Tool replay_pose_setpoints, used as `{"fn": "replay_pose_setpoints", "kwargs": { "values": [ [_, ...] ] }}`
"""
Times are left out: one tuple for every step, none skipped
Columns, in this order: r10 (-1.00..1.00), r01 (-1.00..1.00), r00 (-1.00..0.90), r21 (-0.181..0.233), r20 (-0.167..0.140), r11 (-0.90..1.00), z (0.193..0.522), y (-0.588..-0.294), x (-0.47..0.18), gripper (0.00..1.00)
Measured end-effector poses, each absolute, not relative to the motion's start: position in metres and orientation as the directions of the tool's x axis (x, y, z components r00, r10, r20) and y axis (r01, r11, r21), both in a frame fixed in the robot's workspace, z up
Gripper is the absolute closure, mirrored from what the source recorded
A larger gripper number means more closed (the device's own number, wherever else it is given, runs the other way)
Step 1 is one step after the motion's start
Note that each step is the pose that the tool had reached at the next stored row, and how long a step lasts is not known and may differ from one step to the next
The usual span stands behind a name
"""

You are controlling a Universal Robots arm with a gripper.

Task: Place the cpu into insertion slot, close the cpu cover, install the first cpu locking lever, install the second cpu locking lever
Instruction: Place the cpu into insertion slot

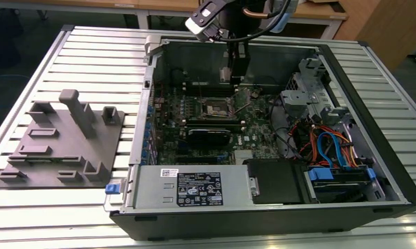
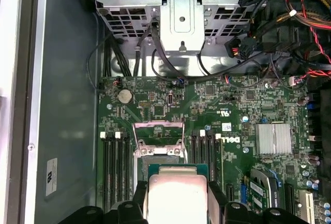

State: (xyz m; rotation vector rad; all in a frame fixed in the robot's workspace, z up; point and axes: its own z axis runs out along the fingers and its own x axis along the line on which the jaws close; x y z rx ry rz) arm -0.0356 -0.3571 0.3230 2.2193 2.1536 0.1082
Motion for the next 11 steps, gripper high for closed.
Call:
{"fn": "replay_pose_setpoints", "kwargs": {
  "values": [
    [0.999,0.996,0.029,0.082,0.017,-0.031,0.3230,-0.3571,-0.0356,0.46],
    [0.999,0.996,0.029,0.082,0.017,-0.031,0.3230,-0.3571,-0.0356,0.46],
    [0.999,0.996,0.029,0.082,0.017,-0.031,0.3230,-0.3571,-0.0356,0.46],
    [0.999,0.996,0.029,0.083,0.017,-0.031,0.3229,-0.3571,-0.0356,0.46],
    [0.999,0.996,0.029,0.083,0.017,-0.031,0.3229,-0.3571,-0.0356,0.46],
    [0.999,0.996,0.029,0.083,0.017,-0.031,0.3228,-0.3571,-0.0356,0.46],
    [0.999,0.996,0.029,0.083,0.017,-0.031,0.3228,-0.3571,-0.0356,0.46],
    [0.999,0.996,0.029,0.083,0.017,-0.031,0.3228,-0.3571,-0.0356,0.46],
    [0.999,0.996,0.029,0.083,0.017,-0.031,0.3228,-0.3571,-0.0356,0.46],
    [0.999,0.996,0.028,0.083,0.017,-0.030,0.3227,-0.3571,-0.0356,0.46],
    [1.000,0.996,0.024,0.083,0.017,-0.026,0.3224,-0.3571,-0.0356,0.46]
  ]
}}
